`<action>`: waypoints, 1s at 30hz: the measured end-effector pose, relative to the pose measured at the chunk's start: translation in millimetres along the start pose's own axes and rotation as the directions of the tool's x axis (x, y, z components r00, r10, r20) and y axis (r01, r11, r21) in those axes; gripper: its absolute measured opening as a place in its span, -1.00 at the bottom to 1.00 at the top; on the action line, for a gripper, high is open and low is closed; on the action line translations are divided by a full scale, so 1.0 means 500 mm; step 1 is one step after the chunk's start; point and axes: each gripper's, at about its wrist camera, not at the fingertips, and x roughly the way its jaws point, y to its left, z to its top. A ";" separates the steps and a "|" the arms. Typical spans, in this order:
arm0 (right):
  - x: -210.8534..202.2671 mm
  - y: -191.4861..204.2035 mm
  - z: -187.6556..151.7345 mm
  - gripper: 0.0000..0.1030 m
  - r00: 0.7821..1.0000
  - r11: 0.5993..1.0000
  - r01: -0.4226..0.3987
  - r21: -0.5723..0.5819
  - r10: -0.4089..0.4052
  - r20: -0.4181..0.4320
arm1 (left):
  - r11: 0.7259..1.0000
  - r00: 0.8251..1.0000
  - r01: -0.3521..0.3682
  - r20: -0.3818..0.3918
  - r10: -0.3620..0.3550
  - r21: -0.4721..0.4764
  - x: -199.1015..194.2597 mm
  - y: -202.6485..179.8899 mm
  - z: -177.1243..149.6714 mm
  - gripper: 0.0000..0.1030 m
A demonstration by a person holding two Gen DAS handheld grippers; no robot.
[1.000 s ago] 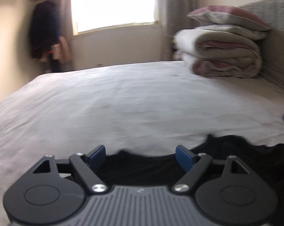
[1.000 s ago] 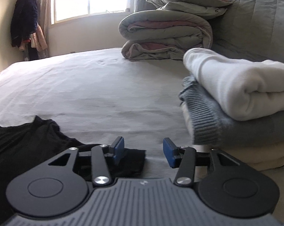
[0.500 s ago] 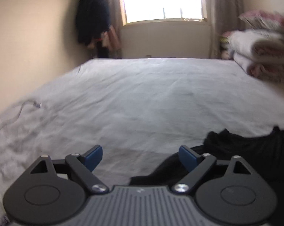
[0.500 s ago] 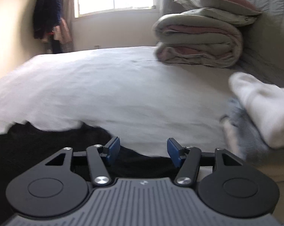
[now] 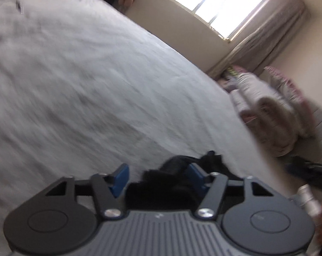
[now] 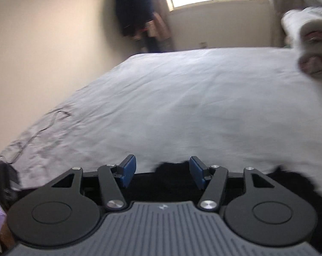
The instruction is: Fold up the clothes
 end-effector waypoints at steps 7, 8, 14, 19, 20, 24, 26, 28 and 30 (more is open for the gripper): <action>0.084 0.035 -0.032 -0.08 0.990 0.985 -0.132 0.112 0.137 -0.037 | 0.967 0.986 0.157 -0.083 -0.143 0.198 0.019 -0.064 -0.036 -0.41; 0.095 0.035 -0.037 -0.13 0.987 0.980 -0.147 0.131 0.153 -0.044 | 0.956 0.982 0.179 -0.095 -0.161 0.232 0.018 -0.075 -0.041 -0.41; 0.148 0.048 -0.065 -0.21 0.968 0.955 -0.221 0.197 0.240 -0.076 | 0.906 0.976 0.189 -0.176 -0.130 0.378 0.033 -0.118 -0.071 -0.34; 0.150 0.053 -0.062 -0.21 0.969 0.958 -0.216 0.187 0.234 -0.080 | 0.942 0.998 0.047 -0.048 -0.033 0.334 -0.022 -0.096 -0.039 0.03; 0.151 0.047 -0.065 -0.21 0.970 0.956 -0.215 0.198 0.234 -0.073 | 0.956 1.000 0.021 -0.028 -0.013 0.291 -0.028 -0.083 -0.030 0.04; 0.155 0.022 -0.085 -0.21 0.971 0.943 -0.216 0.254 0.235 -0.049 | 0.995 0.997 -0.075 0.001 0.075 0.071 -0.033 -0.018 0.000 0.07; 0.159 0.013 -0.091 -0.21 0.969 0.936 -0.220 0.275 0.242 -0.047 | 0.991 0.992 -0.128 0.016 0.128 -0.025 -0.039 0.010 0.008 0.04; 0.160 0.010 -0.093 -0.21 0.968 0.933 -0.225 0.280 0.248 -0.048 | 0.983 0.987 -0.141 0.057 0.149 -0.113 -0.053 0.034 0.014 0.04; 0.162 0.009 -0.095 -0.21 0.965 0.929 -0.233 0.287 0.258 -0.051 | 0.984 0.991 -0.108 0.061 0.118 -0.143 -0.047 0.043 0.013 0.04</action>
